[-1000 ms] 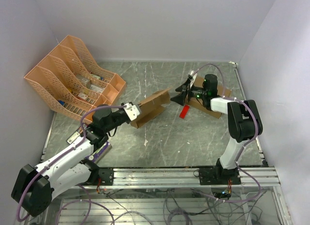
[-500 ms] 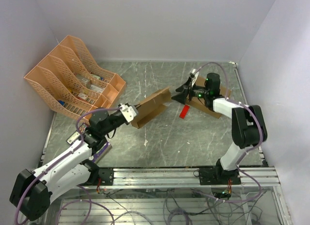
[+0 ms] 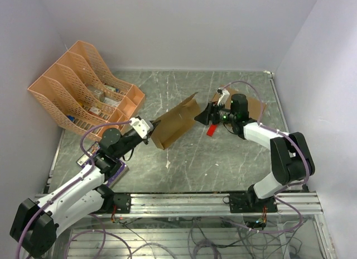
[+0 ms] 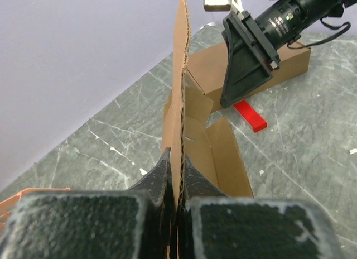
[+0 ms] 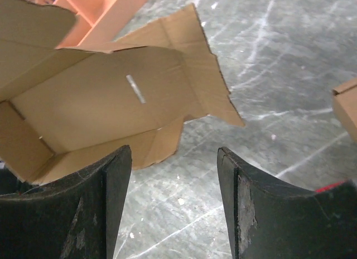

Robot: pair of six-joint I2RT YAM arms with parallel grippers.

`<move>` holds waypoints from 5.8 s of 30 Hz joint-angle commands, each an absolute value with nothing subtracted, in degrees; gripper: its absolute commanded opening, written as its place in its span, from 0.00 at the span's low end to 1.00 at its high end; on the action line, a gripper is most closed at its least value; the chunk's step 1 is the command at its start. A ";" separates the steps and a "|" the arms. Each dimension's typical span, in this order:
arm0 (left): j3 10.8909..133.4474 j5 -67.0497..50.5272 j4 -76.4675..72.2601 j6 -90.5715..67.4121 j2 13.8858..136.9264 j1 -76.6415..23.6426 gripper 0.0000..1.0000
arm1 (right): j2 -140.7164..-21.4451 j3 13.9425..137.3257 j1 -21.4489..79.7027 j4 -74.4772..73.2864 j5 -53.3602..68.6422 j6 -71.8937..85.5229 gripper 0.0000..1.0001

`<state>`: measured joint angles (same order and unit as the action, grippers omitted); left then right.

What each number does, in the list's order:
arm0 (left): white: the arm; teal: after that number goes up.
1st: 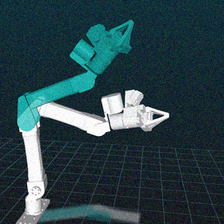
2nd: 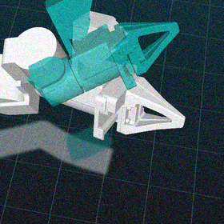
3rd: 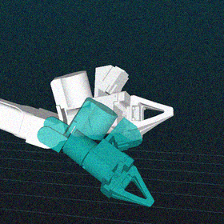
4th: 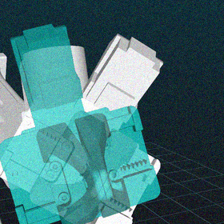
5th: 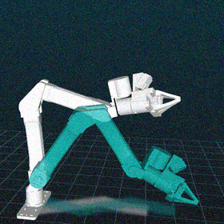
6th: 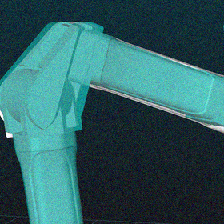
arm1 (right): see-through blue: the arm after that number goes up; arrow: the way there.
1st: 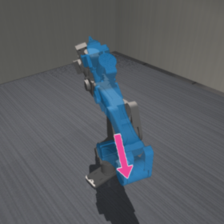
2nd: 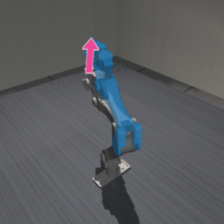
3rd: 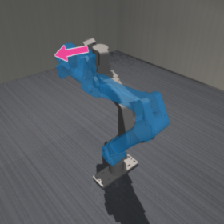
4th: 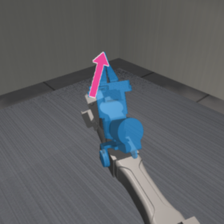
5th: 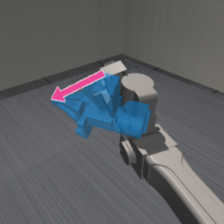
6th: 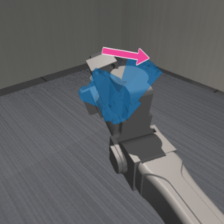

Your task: Fold the paper box

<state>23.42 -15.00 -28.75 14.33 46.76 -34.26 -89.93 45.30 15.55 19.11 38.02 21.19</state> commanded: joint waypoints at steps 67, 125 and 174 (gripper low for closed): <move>21.97 -15.02 -38.64 5.45 55.36 -34.57 0.07 | -98.37 54.89 23.90 1.18 24.40 -2.70 0.00; 17.17 -18.11 -46.18 5.86 57.01 -34.54 0.07 | -103.60 55.90 16.77 20.98 39.21 12.92 0.00; 17.89 -17.37 -45.30 8.05 57.12 -34.00 0.07 | -87.67 47.89 10.37 12.57 50.83 -7.52 0.29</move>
